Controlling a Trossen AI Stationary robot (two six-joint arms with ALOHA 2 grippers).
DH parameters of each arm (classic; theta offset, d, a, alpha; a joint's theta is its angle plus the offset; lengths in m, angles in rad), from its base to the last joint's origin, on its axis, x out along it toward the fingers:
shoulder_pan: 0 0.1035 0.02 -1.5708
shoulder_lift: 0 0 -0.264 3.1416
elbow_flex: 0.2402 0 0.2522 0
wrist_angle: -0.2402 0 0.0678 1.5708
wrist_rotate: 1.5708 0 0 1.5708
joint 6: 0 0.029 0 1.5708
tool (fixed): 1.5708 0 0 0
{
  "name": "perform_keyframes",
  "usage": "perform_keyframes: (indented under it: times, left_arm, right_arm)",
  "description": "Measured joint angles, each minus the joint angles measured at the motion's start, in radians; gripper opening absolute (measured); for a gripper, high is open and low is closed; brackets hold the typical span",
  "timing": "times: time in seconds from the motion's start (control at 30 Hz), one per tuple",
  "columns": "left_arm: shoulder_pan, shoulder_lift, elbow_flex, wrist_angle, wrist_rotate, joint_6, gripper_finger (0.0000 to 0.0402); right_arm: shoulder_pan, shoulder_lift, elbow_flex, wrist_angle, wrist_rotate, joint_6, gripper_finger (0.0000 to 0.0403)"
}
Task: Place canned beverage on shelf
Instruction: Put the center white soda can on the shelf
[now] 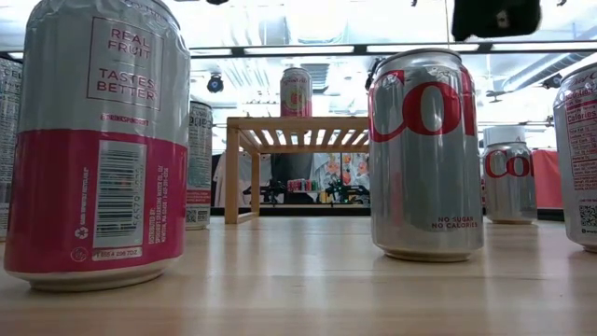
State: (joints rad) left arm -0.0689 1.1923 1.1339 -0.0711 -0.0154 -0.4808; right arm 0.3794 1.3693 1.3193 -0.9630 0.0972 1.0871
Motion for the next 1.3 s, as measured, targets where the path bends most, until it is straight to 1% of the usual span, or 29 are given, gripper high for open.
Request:
perform_keyframes:
  times: [0.1, 0.23, 0.33, 0.63, 0.93, 1.0, 1.1, 1.17, 1.23, 1.3]
  left_arm:
    - [0.0, 0.0, 0.0, 0.001, 0.0, 0.0, 0.0]
    - [0.0, 0.0, 0.0, 0.002, 0.0, -0.005, 0.0]
    - [0.0, 0.0, 0.0, 0.002, 0.0, -0.017, 0.0]
    - [0.0, 0.0, 0.0, 0.004, -0.001, -0.058, 0.0]
    - [0.0, 0.0, 0.001, 0.079, -0.001, -0.107, 0.0]
    - [0.0, 0.0, 0.014, 0.067, -0.001, -0.108, 0.0]
    - [0.001, -0.001, 0.044, 0.029, -0.001, -0.102, 0.0]
    - [0.005, -0.001, 0.075, -0.04, -0.001, -0.085, 0.0]
    - [0.01, -0.001, 0.119, -0.156, -0.001, -0.066, 0.0]
    - [0.018, 0.001, 0.175, -0.314, -0.002, -0.059, 0.0]
  right_arm:
    - [0.0, 0.0, 0.0, 0.042, 0.0, -0.088, 0.0033]
    - [0.0, 0.0, 0.011, 0.026, -0.002, -0.187, 0.0034]
    - [0.0, 0.0, 0.026, 0.026, 0.0, -0.223, 0.0034]
    - [-0.027, 0.0, 0.033, -0.03, 0.027, -0.25, 0.0034]
    - [-0.093, 0.0, 0.033, -0.034, 0.026, -0.171, 0.0034]
    - [-0.117, 0.0, 0.033, -0.033, 0.008, -0.172, 0.0034]
    - [-0.154, 0.0, 0.033, -0.03, -0.035, -0.172, 0.0034]
    - [-0.175, 0.0, 0.033, -0.029, -0.063, -0.17, 0.0034]
    - [-0.193, 0.0, 0.033, -0.028, -0.098, -0.169, 0.0034]
    - [-0.208, 0.0, 0.033, -0.028, -0.142, -0.171, 0.0034]
